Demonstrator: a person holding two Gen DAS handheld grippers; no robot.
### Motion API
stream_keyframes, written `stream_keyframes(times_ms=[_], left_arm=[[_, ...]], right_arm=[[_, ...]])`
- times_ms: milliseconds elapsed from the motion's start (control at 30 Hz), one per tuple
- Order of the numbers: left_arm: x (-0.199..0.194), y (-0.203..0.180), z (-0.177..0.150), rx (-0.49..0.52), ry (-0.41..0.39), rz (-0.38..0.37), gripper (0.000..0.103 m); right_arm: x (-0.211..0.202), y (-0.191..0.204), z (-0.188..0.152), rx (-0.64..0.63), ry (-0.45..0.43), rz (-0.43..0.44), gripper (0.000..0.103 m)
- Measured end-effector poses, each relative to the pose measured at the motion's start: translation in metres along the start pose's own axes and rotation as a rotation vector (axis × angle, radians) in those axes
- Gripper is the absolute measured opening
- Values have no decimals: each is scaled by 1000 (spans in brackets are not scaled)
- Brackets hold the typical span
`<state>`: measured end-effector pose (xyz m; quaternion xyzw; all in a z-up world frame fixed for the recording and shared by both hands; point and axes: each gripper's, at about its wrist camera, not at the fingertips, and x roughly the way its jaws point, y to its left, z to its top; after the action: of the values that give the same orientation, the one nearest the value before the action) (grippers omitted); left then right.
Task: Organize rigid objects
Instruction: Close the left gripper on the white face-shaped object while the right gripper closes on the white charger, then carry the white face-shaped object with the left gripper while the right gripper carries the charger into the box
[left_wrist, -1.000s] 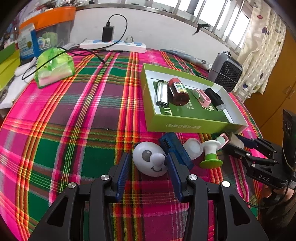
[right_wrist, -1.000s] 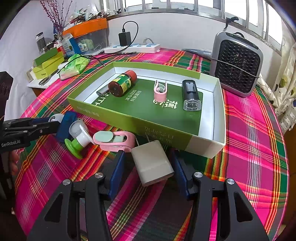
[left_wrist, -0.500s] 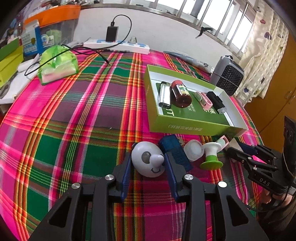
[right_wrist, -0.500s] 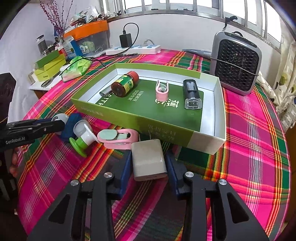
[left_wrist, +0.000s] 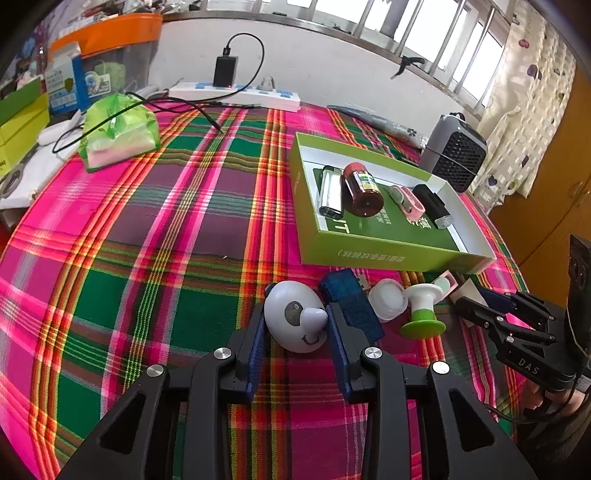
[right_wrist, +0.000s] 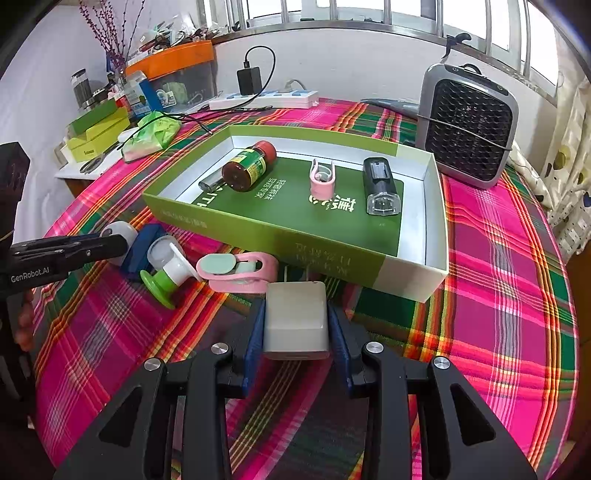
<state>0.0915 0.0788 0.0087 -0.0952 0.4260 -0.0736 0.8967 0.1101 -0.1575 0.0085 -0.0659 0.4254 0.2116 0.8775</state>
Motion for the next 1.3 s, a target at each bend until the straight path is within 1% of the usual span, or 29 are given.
stream_keyframes(times_ms=[133, 467, 933, 1300], left_arm=[[-4, -3, 0, 15, -13, 12, 31], [-12, -12, -3, 38, -34, 9, 31], [-29, -22, -5, 71, -77, 13, 31], [-41, -39, 5, 117, -116, -5, 31]], right_arm=[[-1, 2, -1, 1, 2, -7, 35], [-4, 3, -5, 17, 3, -23, 35], [-19, 5, -9, 41, -30, -29, 35], [-30, 3, -5, 59, -63, -46, 35]])
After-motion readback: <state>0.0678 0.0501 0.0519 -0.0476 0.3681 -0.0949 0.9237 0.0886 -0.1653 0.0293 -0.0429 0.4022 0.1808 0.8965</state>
